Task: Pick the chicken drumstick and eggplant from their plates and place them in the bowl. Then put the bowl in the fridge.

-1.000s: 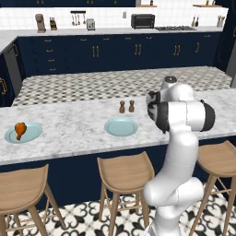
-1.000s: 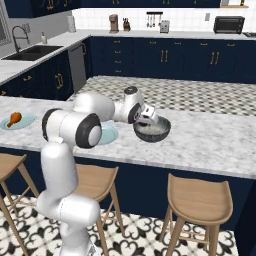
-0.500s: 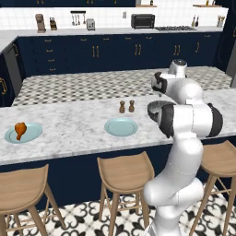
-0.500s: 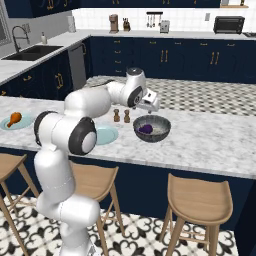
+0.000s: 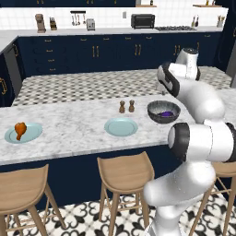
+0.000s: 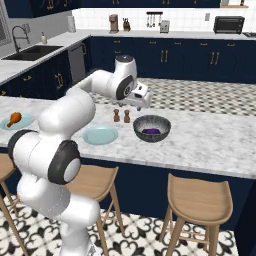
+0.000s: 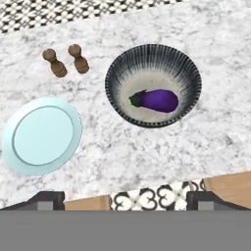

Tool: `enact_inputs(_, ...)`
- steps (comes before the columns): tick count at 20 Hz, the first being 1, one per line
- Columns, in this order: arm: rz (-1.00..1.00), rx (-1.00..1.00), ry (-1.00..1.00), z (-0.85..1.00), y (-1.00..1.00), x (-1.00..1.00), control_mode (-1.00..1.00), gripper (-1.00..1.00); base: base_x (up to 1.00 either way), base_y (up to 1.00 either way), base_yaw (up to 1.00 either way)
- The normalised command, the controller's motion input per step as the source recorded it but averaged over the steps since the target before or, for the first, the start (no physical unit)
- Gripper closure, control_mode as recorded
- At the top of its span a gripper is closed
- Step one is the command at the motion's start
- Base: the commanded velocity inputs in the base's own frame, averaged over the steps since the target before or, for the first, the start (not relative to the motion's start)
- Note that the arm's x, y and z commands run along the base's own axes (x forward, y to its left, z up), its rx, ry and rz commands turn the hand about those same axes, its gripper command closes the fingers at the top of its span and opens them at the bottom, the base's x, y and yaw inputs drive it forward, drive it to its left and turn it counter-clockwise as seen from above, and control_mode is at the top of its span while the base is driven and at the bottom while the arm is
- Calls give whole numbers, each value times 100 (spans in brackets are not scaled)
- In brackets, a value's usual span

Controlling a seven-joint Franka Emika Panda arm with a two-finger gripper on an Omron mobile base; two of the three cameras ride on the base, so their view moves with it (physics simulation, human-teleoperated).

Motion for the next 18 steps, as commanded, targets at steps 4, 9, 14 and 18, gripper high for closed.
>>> enact_inputs(4,7,-7,-16,0,56,-100,-100,-100,0,0,0)
enact_inputs(9,1,-4,-40,6,5,-55,-100,-100,0,0,0)
enact_inputs(14,0,0,0,0,0,0,-100,-100,0,0,0)
enact_inputs(18,0,0,0,0,0,0,-100,-100,0,0,0)
